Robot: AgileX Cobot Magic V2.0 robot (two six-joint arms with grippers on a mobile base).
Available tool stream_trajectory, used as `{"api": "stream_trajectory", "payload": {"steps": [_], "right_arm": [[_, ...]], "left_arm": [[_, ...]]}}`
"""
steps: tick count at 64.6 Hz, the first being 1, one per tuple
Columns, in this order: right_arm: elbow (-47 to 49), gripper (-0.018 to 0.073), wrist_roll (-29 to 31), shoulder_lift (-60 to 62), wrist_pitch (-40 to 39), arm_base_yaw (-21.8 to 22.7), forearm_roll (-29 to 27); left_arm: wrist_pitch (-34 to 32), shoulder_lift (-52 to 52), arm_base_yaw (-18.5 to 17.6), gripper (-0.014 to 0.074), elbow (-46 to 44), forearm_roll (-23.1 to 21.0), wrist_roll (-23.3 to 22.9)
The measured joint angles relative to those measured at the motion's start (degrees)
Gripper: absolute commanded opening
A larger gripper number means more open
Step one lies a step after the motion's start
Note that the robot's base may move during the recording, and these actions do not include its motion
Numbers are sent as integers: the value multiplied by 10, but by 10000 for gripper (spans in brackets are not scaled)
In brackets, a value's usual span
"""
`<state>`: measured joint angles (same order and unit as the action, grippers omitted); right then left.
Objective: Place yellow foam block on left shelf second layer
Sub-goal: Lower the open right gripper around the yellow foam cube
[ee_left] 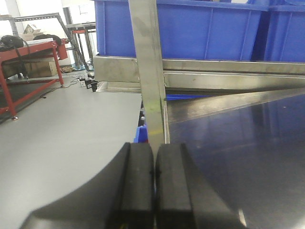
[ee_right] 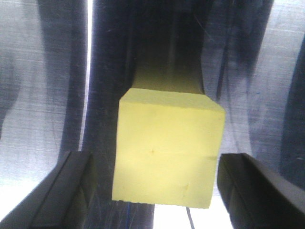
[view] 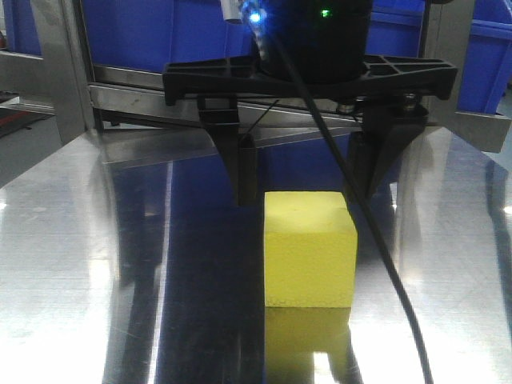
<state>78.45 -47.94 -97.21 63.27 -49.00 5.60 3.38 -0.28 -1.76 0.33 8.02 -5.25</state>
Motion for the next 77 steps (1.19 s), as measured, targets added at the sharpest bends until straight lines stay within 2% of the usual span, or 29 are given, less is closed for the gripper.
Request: {"api": "stream_trajectory", "payload": {"steps": [63,77], "right_arm": [[-8,624,-7,0,-6,0,7],[-34,624,-8,0,-32,0,8]], "left_arm": [[0,0,0,136,0,0,0],[0,0,0,136,0,0,0]]}}
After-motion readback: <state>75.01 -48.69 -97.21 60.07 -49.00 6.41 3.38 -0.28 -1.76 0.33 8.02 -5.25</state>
